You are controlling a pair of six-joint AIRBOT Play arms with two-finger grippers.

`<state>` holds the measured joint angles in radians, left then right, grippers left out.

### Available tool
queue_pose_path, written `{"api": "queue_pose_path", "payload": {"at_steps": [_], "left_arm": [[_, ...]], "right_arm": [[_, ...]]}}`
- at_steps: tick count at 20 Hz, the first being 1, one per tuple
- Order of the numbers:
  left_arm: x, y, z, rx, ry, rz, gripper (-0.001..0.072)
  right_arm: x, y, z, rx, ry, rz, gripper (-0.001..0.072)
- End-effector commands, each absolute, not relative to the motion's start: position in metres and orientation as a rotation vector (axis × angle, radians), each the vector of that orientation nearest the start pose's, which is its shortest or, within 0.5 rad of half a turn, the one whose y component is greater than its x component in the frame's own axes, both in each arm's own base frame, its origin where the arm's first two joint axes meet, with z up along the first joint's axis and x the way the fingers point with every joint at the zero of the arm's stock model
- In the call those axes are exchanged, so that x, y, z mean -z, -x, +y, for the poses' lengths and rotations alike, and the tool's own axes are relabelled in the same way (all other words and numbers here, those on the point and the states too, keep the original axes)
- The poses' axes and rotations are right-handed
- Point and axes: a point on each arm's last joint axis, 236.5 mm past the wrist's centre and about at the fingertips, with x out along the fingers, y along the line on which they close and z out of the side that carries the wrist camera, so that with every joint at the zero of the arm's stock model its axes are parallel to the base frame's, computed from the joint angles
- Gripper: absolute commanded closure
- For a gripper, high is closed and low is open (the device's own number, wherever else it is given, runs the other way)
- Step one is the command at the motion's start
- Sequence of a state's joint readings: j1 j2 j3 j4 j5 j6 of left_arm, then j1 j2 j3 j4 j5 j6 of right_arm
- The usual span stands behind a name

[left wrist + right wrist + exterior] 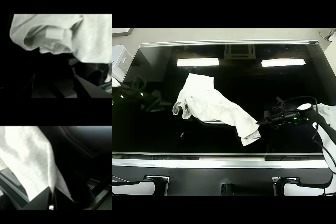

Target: Fold the clothes and pants, and hang the long-sleeved shirts on hangers.

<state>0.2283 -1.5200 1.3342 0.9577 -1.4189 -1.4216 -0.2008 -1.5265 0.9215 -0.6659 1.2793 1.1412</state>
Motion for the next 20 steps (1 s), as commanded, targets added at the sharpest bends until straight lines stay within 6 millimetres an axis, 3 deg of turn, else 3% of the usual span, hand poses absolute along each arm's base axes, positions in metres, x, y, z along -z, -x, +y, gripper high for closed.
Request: {"api": "queue_pose_path", "payload": {"at_steps": [1, 5, 9, 12, 14, 16, 20], "left_arm": [[0.041, -0.371, -0.068, 0.432, 0.546, 1.449, 0.0168], [0.074, -0.372, -0.100, 0.473, 0.364, 1.403, 0.0166], [0.079, -0.400, -0.114, 0.438, 0.285, 1.284, 0.0165], [0.081, -0.404, -0.114, 0.416, 0.303, 1.279, 0.0165], [0.076, -0.396, -0.107, 0.416, 0.339, 1.314, 0.0165], [0.059, -0.380, -0.097, 0.469, 0.426, 1.344, 0.0165], [0.028, -0.393, -0.030, 0.371, 0.848, 1.137, 0.0165]], "right_arm": [[0.049, -0.335, 0.115, -0.538, -0.824, 1.462, 0.0673], [0.045, -0.333, 0.116, -0.525, -0.839, 1.472, 0.0673], [0.044, -0.330, 0.117, -0.534, -0.842, 1.485, 0.0673], [0.043, -0.328, 0.118, -0.534, -0.849, 1.494, 0.0673], [0.043, -0.326, 0.118, -0.542, -0.849, 1.503, 0.0673], [0.041, -0.323, 0.119, -0.552, -0.850, 1.512, 0.0673], [0.042, -0.322, 0.119, -0.560, -0.840, 1.514, 0.0673]]}}
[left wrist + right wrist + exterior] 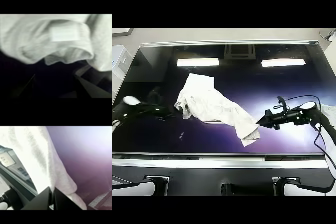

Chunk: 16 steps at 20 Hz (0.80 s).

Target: Fold the clothes and pants, and hang the long-sleeved shirts on hangers.

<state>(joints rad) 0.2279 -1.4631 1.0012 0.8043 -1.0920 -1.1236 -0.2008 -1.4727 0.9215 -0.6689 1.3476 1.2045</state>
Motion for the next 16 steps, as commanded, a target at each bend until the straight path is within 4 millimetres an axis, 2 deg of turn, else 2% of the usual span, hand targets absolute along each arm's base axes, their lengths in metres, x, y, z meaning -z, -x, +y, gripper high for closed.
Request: {"api": "queue_pose_path", "payload": {"at_steps": [1, 3, 6, 10, 13, 16], "left_arm": [[0.027, -0.395, -0.018, 0.352, 0.940, 1.099, 0.0165], [0.037, -0.394, -0.005, 0.317, 1.010, 1.097, 0.0165], [0.046, -0.407, -0.009, 0.315, 1.140, 1.075, 0.0164], [0.068, -0.417, -0.014, 0.302, 1.296, 1.078, 0.0163], [0.084, -0.418, -0.020, 0.288, 1.310, 1.108, 0.0164], [0.090, -0.421, -0.033, 0.291, 1.258, 1.118, 0.0164]], "right_arm": [[0.042, -0.321, 0.119, -0.563, -0.836, 1.516, 0.0673], [0.041, -0.319, 0.120, -0.570, -0.838, 1.524, 0.0673], [0.039, -0.315, 0.122, -0.585, -0.841, 1.538, 0.0673], [0.038, -0.314, 0.122, -0.588, -0.842, 1.543, 0.0673], [0.038, -0.314, 0.122, -0.586, -0.844, 1.544, 0.0673], [0.038, -0.314, 0.122, -0.586, -0.844, 1.544, 0.0673]]}}
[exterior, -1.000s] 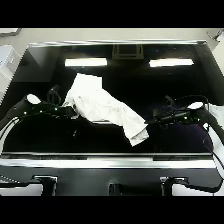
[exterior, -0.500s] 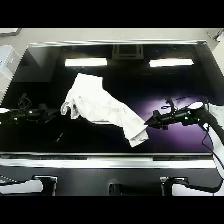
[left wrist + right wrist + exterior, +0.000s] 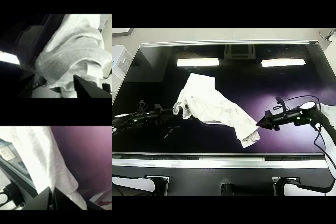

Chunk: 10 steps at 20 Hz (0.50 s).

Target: Fold the clothes and pants, and hang the long-sleeved shirts on hangers.

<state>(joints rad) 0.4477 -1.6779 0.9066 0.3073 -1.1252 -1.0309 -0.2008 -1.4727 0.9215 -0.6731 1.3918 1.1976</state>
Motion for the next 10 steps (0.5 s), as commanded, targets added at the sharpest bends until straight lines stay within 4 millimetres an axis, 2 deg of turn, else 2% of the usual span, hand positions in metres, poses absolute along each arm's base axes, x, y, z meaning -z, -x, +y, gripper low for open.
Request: {"api": "queue_pose_path", "payload": {"at_steps": [1, 5, 6, 7, 8, 9, 10], "left_arm": [[0.093, -0.424, -0.036, 0.282, 1.242, 1.118, 0.0164], [0.102, -0.430, -0.044, 0.245, 1.204, 1.119, 0.0167], [0.102, -0.432, -0.045, 0.240, 1.212, 1.112, 0.0214], [0.100, -0.435, -0.045, 0.237, 1.221, 1.101, 0.0383], [0.099, -0.437, -0.045, 0.235, 1.225, 1.093, 0.0583], [0.098, -0.439, -0.046, 0.242, 1.217, 1.086, 0.0688], [0.094, -0.443, -0.047, 0.250, 1.211, 1.077, 0.0691]], "right_arm": [[0.038, -0.314, 0.122, -0.586, -0.844, 1.544, 0.0673], [0.038, -0.314, 0.122, -0.587, -0.844, 1.544, 0.0673], [0.038, -0.314, 0.122, -0.587, -0.843, 1.542, 0.0673], [0.037, -0.314, 0.122, -0.588, -0.841, 1.540, 0.0673], [0.036, -0.315, 0.122, -0.588, -0.838, 1.535, 0.0673], [0.034, -0.316, 0.121, -0.588, -0.831, 1.524, 0.0673], [0.032, -0.318, 0.121, -0.587, -0.822, 1.508, 0.0673]]}}
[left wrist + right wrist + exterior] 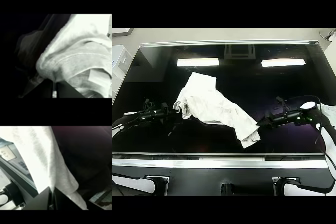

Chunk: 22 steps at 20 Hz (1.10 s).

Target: Fold the clothes and pants, and hang the long-sleeved shirts on hangers.

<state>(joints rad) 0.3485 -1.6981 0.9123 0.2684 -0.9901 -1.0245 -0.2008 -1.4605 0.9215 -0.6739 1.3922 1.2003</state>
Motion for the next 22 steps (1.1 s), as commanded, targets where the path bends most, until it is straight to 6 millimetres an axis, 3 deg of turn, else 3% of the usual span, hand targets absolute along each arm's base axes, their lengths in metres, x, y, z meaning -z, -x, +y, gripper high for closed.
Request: {"api": "queue_pose_path", "payload": {"at_steps": [1, 3, 5, 9, 12, 15, 17, 18, 20, 22], "left_arm": [[0.087, -0.449, -0.048, 0.267, 1.202, 1.065, 0.0691], [0.066, -0.466, -0.047, 0.302, 1.166, 1.016, 0.0692], [0.031, -0.488, -0.044, 0.349, 1.118, 0.944, 0.0693], [-0.068, -0.525, -0.047, 0.493, 1.039, 0.809, 0.0694], [-0.146, -0.542, -0.055, 0.566, 0.859, 0.743, 0.0694], [-0.236, -0.550, -0.044, 0.511, 0.600, 0.630, 0.0694], [-0.310, -0.539, -0.036, 0.480, 0.451, 0.502, 0.0694], [-0.347, -0.524, -0.032, 0.463, 0.399, 0.430, 0.0694], [-0.398, -0.478, -0.029, 0.432, 0.338, 0.338, 0.0694], [-0.423, -0.419, -0.023, 0.362, 0.271, 0.307, 0.0694]], "right_arm": [[0.028, -0.320, 0.120, -0.587, -0.810, 1.488, 0.0673], [0.018, -0.326, 0.118, -0.577, -0.784, 1.436, 0.0673], [0.004, -0.335, 0.115, -0.568, -0.754, 1.368, 0.0673], [-0.049, -0.368, 0.107, -0.557, -0.670, 1.166, 0.0674], [-0.128, -0.420, 0.098, -0.548, -0.577, 0.881, 0.0675], [-0.238, -0.475, 0.093, -0.478, -0.397, 0.528, 0.0675], [-0.318, -0.484, 0.093, -0.436, -0.311, 0.333, 0.0675], [-0.353, -0.478, 0.095, -0.432, -0.272, 0.269, 0.0675], [-0.401, -0.449, 0.105, -0.471, -0.208, 0.238, 0.0675], [-0.424, -0.404, 0.117, -0.534, -0.134, 0.276, 0.0675]]}}
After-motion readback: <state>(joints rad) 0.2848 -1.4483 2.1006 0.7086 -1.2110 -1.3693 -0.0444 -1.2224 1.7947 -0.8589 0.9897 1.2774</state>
